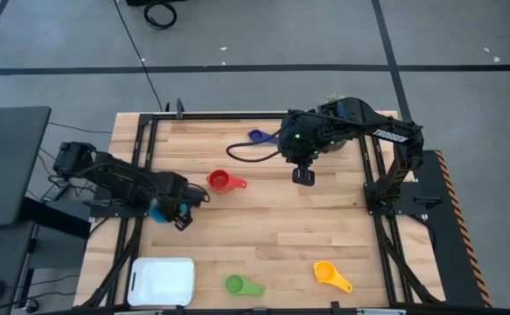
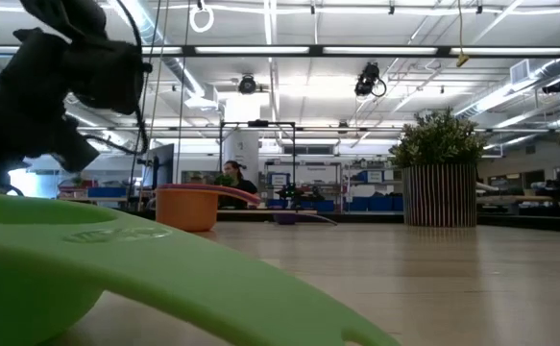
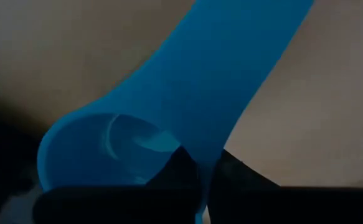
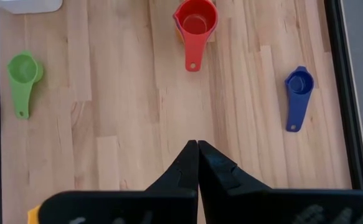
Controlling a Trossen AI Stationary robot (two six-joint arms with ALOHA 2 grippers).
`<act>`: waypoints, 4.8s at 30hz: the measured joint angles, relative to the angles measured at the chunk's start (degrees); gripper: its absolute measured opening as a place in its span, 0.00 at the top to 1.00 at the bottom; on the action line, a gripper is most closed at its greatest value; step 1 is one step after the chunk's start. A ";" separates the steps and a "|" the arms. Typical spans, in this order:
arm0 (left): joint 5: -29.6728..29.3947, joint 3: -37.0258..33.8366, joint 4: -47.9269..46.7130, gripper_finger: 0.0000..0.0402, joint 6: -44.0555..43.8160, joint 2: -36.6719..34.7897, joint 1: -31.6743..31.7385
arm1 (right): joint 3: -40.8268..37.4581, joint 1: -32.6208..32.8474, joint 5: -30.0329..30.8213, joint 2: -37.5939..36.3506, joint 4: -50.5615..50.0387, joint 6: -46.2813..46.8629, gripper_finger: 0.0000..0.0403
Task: Nest measuring cups in basket
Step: Stack the light blue measuring cup into the red measuring cup, then stack the yellow measuring cup into the light blue measuring cup
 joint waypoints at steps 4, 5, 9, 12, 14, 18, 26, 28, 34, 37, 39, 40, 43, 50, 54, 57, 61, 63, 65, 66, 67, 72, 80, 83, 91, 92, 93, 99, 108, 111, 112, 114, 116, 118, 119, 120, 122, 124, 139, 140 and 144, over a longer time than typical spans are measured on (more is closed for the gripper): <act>2.09 4.90 -0.90 0.97 3.38 0.00 0.84 | 0.00 0.00 0.01 0.00 0.00 -0.02 0.99; 1.99 6.56 -1.26 0.97 4.42 0.00 1.13 | 0.00 0.00 0.00 0.00 0.01 -0.02 0.99; -1.74 14.75 -6.76 0.97 9.82 0.00 2.45 | 0.00 0.00 0.01 0.00 0.04 -0.04 0.99; -5.39 21.60 -11.94 0.97 14.24 0.58 3.45 | 0.00 0.00 0.01 0.00 0.04 -0.05 0.99; -7.21 26.04 -14.30 0.97 16.97 1.41 4.46 | 0.00 0.00 0.02 0.00 0.03 -0.05 0.99; -10.08 34.07 -17.73 0.97 22.91 4.55 7.26 | 0.00 0.00 0.02 0.00 0.02 -0.05 0.99; -12.70 46.00 -19.12 0.97 36.06 12.85 13.23 | 0.00 0.02 0.00 -0.17 0.02 -2.47 0.99; -12.93 47.86 -19.21 0.97 38.25 14.84 14.23 | 0.02 0.04 -0.24 -0.50 0.02 -2.63 0.99; -13.61 48.96 -17.64 0.97 42.71 19.41 15.59 | 0.02 0.04 -0.30 -2.02 0.24 -2.42 0.99; -14.19 48.96 -16.59 0.97 44.40 21.25 15.57 | 0.02 0.04 -0.33 -2.70 0.37 -1.49 0.99; -14.28 48.96 -14.84 0.97 45.84 22.27 15.57 | 0.02 0.04 0.01 -2.86 0.37 -1.14 0.99; -14.29 48.96 -13.82 0.97 46.08 22.83 15.55 | 0.02 0.04 0.02 -2.89 0.37 -1.14 0.99; -14.29 48.96 -11.90 0.97 46.08 24.29 15.57 | 0.02 0.04 0.03 -2.90 0.37 -1.12 0.99; -15.31 47.93 -10.81 0.97 46.10 26.17 15.57 | 0.02 0.04 0.07 -2.93 0.34 -1.11 0.99; -15.12 46.05 -11.37 0.97 45.77 26.18 15.57 | 0.02 0.04 0.07 -2.95 0.28 -1.10 0.99; -15.07 44.13 -10.69 0.97 44.75 26.18 15.55 | 0.02 0.04 0.07 -2.95 0.27 -1.10 0.99; -15.14 42.91 -8.44 0.97 45.03 26.18 15.57 | 0.02 0.04 0.07 -2.95 0.26 -1.10 0.99; -15.14 42.91 -7.68 0.97 45.07 26.16 15.57 | 0.02 0.04 0.07 -2.95 0.28 -1.10 0.99; -15.14 42.91 -7.20 0.97 45.11 26.16 15.57 | 0.02 0.04 0.07 -2.95 0.28 -1.10 0.99; -15.14 42.91 -7.18 0.97 45.11 26.16 15.57 | 0.02 0.04 0.07 -2.95 0.28 -1.10 0.99; -15.14 42.91 -7.25 0.97 45.11 26.16 15.57 | 0.02 0.04 0.07 -2.95 0.28 -1.09 0.99; -15.16 42.91 -7.31 0.97 45.14 26.16 15.57 | 0.02 0.04 0.07 -2.95 0.28 -1.09 0.99; -15.29 42.91 -7.42 0.85 45.16 26.16 15.57 | 0.02 0.04 0.07 -2.95 0.28 -1.07 0.99; -15.27 42.91 -8.04 0.83 45.16 26.16 15.57 | 0.02 0.04 0.04 -2.95 0.31 -1.07 0.99; -14.68 43.81 -13.42 0.82 45.16 26.16 15.57 | 0.02 0.04 0.04 -2.95 0.30 -1.07 0.99; -14.67 44.24 -14.67 0.82 45.14 26.14 15.57 | 0.02 0.04 0.04 -2.95 0.27 -1.07 0.99; -14.66 44.90 -15.87 0.82 44.93 26.14 15.57 | 0.02 0.04 0.04 -2.96 0.16 -1.07 0.99; -15.00 50.02 -19.93 0.81 44.93 22.17 16.12 | 0.00 0.25 -4.97 -4.57 -0.02 -0.80 0.99; -17.40 59.54 -19.62 0.81 44.55 9.56 16.13 | 0.02 6.15 -4.07 -10.55 -0.02 5.35 0.99; -19.04 61.16 -18.81 0.81 44.54 4.96 16.11 | 0.00 8.26 -2.76 -10.84 0.00 8.61 0.99; -19.12 61.47 -18.69 0.81 44.52 3.55 16.11 | -0.20 9.07 -2.72 -10.79 0.01 9.27 0.99; -19.14 61.51 -18.09 0.81 43.82 0.61 16.16 | -1.18 10.83 -2.80 -10.78 0.03 11.15 0.99; -19.14 61.51 -18.06 0.81 41.87 -1.90 16.16 | -3.47 12.75 -2.89 -10.79 0.02 13.52 0.99; -19.13 61.51 -18.13 0.81 40.52 -4.35 16.13 | -6.26 14.74 -2.84 -10.99 0.02 16.13 0.99; -19.13 61.51 -17.93 0.81 40.00 -5.28 16.11 | -7.68 15.61 -2.78 -11.32 0.00 17.75 0.99; -19.14 61.51 -17.93 0.81 39.80 -6.26 16.12 | -9.19 16.42 -2.38 -11.78 0.07 19.49 0.99; -19.16 61.51 -17.92 0.81 39.56 -7.87 16.16 | -12.27 17.73 -0.17 -12.71 -0.05 23.25 0.99; -19.20 61.51 -17.89 0.81 39.61 -9.03 16.16 | -15.57 18.55 1.71 -13.86 0.08 27.14 0.99; -19.32 61.47 -17.56 0.81 42.04 -10.58 16.16 | -45.68 25.56 3.49 -29.26 21.14 49.69 0.99; -19.32 61.47 -17.55 0.81 42.11 -10.58 16.16 | -47.74 25.94 3.47 -30.21 22.17 50.96 0.99; -19.32 61.47 -17.56 0.81 42.16 -10.58 16.16 | -55.95 28.10 1.49 -33.07 26.59 55.48 0.99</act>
